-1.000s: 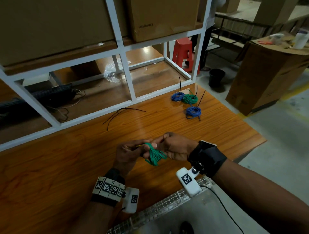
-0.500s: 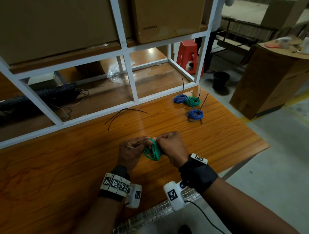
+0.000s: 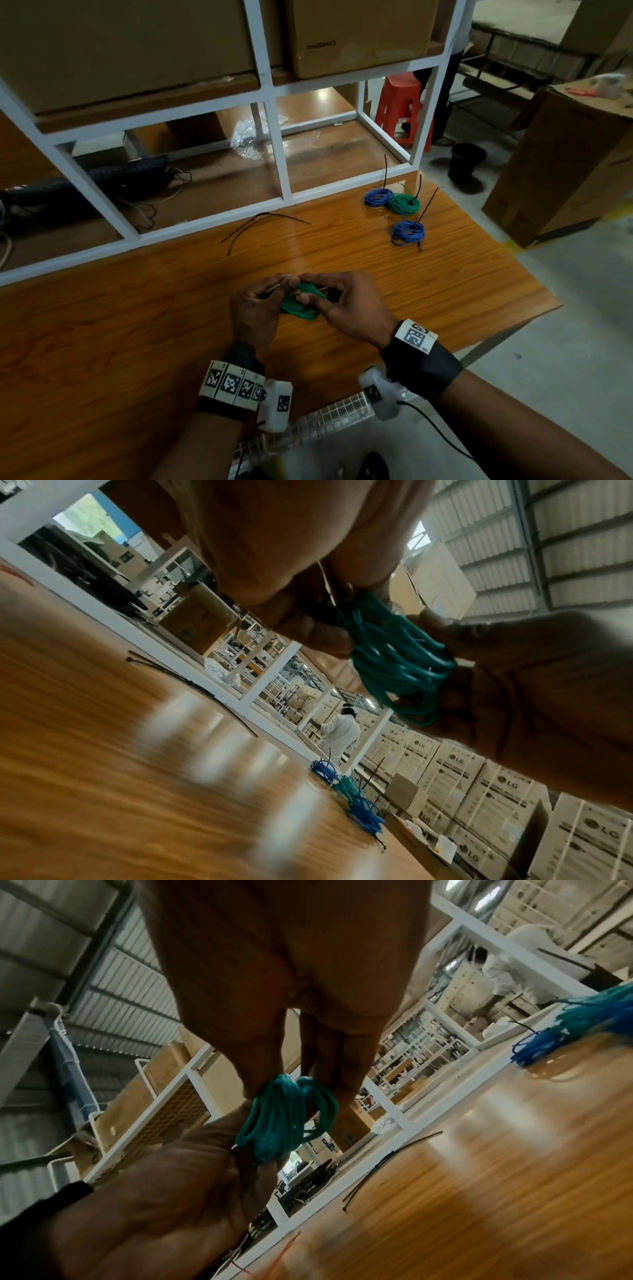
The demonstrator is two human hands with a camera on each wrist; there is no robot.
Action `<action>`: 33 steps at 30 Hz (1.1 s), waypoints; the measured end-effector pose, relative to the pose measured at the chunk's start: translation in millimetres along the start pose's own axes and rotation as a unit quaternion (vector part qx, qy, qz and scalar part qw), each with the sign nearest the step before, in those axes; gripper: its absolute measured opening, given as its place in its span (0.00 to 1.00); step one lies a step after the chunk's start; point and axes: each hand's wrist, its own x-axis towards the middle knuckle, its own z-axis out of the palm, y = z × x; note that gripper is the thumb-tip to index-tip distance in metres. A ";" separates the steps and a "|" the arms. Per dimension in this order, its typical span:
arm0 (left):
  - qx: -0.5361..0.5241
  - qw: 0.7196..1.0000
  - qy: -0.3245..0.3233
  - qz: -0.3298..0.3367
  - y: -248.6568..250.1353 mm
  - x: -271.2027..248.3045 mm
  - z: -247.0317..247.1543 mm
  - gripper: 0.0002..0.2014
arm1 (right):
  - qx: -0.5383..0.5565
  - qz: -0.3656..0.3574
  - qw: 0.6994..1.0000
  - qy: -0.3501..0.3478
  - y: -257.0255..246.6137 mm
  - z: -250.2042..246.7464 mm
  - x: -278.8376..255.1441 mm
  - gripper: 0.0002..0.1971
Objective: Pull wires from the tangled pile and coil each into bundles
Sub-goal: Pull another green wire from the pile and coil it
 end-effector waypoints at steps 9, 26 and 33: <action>0.098 0.995 0.014 -0.003 9.3 25.5 -52.4 0.12 | 0.046 0.029 0.999 -0.006 -9.0 47.3 23.8 0.24; -0.035 0.952 -0.185 -0.240 39.2 98.5 -103.2 0.19 | -0.013 0.029 0.999 0.036 -24.7 59.0 96.7 0.11; 0.084 0.918 -0.273 -0.277 43.3 134.2 -102.3 0.27 | -0.060 -0.017 0.997 -0.046 -6.4 44.5 130.5 0.13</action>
